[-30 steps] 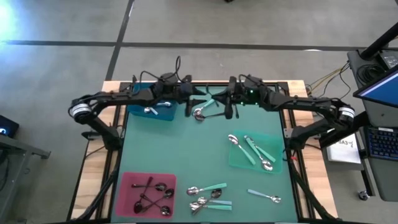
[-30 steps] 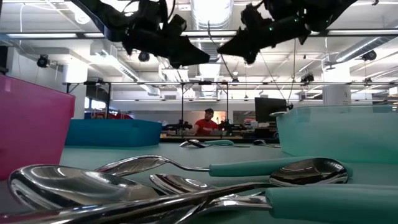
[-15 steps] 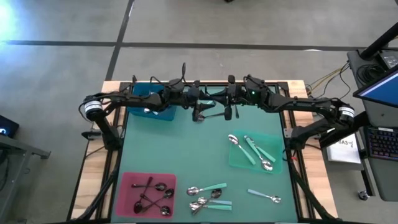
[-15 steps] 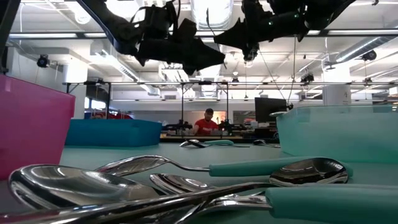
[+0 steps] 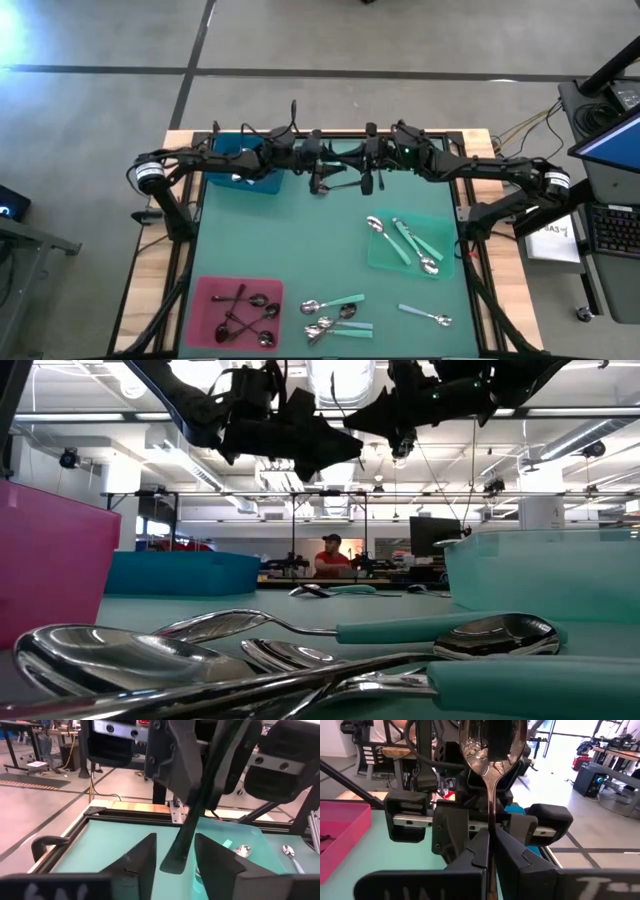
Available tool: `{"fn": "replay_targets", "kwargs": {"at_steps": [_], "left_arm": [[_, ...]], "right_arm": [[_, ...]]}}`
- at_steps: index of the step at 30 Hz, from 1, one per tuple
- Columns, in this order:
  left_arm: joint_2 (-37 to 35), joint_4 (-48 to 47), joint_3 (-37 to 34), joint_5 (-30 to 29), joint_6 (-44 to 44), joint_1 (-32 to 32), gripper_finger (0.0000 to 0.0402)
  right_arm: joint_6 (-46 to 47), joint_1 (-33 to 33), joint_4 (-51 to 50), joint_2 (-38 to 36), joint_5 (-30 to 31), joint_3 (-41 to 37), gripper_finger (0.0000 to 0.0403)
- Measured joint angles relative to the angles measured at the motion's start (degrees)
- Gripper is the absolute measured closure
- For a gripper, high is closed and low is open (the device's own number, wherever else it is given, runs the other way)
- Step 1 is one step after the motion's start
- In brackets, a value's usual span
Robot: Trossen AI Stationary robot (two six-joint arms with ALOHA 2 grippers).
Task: Sort silverware by color (type)
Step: Put the black spoon into the pink bin
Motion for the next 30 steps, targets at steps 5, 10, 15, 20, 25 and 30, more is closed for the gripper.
{"fn": "replay_targets", "kwargs": {"at_steps": [5, 10, 15, 20, 25, 30], "left_arm": [[0.0, 0.5, 0.1, 0.0, 0.2, 0.0, 0.0377], [0.0, 0.3, 0.3, 0.1, 0.0, 0.1, 0.0381], [0.1, 0.0, 0.3, 0.1, -0.1, 0.1, 0.0382], [0.1, -0.5, 0.3, 0.1, -0.2, 0.1, 0.0382], [0.1, -1.6, 0.3, 0.1, -0.2, 0.1, 0.0382], [0.1, -3.5, 0.3, -0.1, -0.3, 0.1, 0.0382]], "right_arm": [[1.3, 0.0, -0.3, 0.0, 0.2, 0.0, 0.0394], [2.2, 0.0, -0.9, 0.0, 0.4, 0.0, 0.0394], [2.2, 0.0, -1.6, 0.0, 0.5, 0.1, 0.0387], [3.7, 0.0, -1.9, -0.1, 0.7, 0.1, 0.0377], [4.2, 0.0, -3.5, -0.7, 0.7, 0.1, 0.0358], [3.5, 0.0, -6.1, -3.7, 5.2, 0.1, 0.0329]]}}
